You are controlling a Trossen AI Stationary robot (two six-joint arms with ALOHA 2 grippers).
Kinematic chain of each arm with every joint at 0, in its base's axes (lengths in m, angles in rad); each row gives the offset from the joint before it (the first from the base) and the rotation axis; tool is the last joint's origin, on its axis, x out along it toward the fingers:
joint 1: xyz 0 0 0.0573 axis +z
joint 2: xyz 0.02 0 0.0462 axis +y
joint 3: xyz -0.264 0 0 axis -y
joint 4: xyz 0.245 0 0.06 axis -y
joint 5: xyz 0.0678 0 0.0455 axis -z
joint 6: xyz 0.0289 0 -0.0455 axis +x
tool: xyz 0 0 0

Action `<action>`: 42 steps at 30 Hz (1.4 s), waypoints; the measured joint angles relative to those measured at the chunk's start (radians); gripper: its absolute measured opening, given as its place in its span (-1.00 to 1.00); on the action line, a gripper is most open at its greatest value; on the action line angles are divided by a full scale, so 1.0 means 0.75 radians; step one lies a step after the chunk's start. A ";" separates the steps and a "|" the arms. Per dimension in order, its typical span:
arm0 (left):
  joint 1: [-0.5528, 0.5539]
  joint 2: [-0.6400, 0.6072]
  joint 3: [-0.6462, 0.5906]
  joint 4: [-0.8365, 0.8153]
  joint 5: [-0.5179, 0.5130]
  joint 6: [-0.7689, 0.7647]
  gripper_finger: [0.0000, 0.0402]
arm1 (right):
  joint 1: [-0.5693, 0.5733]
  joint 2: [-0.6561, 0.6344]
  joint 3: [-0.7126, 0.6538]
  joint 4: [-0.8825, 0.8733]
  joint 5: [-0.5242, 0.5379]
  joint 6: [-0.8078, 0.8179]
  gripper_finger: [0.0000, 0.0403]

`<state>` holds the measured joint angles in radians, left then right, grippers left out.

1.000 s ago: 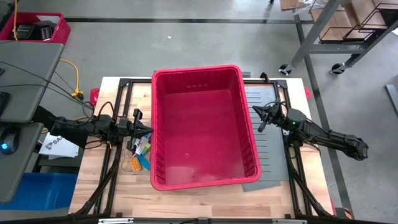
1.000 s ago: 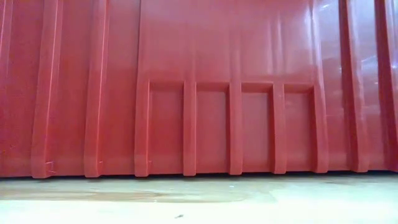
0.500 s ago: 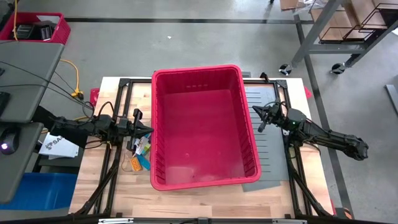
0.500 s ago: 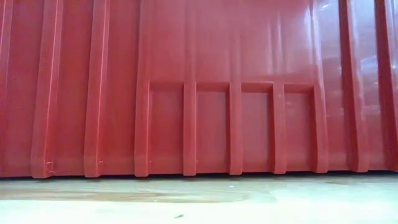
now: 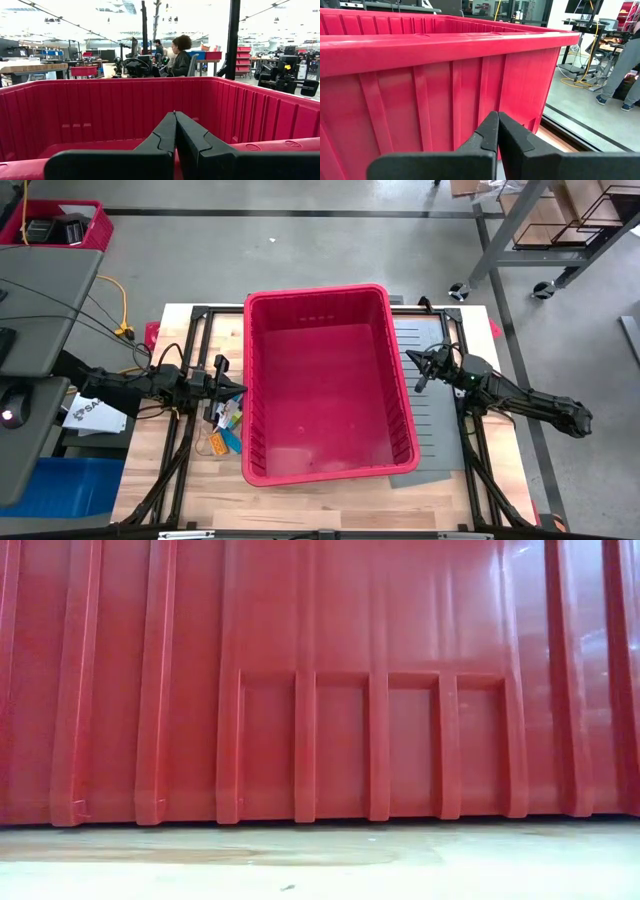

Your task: Sort Items/Unsort Items

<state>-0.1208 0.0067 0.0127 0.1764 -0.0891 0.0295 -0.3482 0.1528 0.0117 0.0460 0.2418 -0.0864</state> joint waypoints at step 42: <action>0.232 0.990 0.991 -0.132 -0.217 -0.955 -0.97 | 0.000 -0.001 0.000 0.000 -0.006 0.000 -1.00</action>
<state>0.0532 0.7493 0.7563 0.0772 -0.2516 -0.6864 -0.3482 0.1519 0.0119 0.0458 0.2373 -0.0864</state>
